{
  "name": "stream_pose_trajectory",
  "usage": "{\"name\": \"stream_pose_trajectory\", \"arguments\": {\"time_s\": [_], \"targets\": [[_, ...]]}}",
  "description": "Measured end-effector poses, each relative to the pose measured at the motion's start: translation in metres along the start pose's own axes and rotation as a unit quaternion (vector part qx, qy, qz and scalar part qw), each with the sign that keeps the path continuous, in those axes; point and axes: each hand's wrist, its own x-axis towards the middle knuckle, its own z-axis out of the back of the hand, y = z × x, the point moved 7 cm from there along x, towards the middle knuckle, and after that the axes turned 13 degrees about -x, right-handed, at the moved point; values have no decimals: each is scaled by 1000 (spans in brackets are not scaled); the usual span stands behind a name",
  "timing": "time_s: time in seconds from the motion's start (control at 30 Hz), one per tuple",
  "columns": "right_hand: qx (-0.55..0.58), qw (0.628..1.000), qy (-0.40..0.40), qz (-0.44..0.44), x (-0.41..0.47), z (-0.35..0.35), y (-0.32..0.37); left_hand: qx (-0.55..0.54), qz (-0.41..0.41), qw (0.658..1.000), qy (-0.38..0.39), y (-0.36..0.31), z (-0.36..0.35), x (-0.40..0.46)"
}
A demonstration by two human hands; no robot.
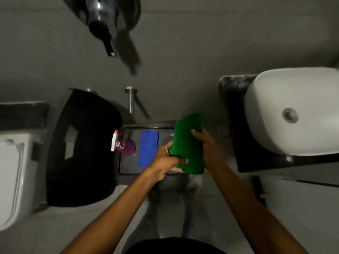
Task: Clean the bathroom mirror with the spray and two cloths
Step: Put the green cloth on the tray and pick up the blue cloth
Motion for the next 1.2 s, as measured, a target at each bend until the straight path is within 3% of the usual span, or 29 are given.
{"name": "stream_pose_trajectory", "arguments": {"time_s": [0.23, 0.33, 0.43, 0.5, 0.6, 0.77, 0.87, 1.03, 1.2], "targets": [[-212, 967, -136, -44, 117, 29, -81, -7, -10, 996, -90, 117, 72, 100], [-294, 948, -123, -12, 166, 29, -109, 7, -1, 995, -97, 157, 95, 142], [-355, 929, -106, 0, 198, 25, -128, 106, -15, 989, -100, 166, 108, 161], [-399, 910, -109, 13, 209, 23, -128, 217, -71, 960, -165, 156, 123, 163], [-421, 894, -141, 50, 209, 18, -118, 279, -125, 912, -273, 136, 148, 157], [-410, 894, -139, 116, 189, 3, -113, 336, -22, 866, -370, 129, 181, 162], [-395, 905, -117, 109, 176, 4, -123, 318, 35, 877, -360, 131, 187, 172], [-326, 940, -83, 54, 149, 11, -135, 145, 112, 936, -302, 130, 190, 182], [-241, 970, -31, -9, 103, 17, -129, 17, 100, 960, -260, 89, 165, 167]]}}
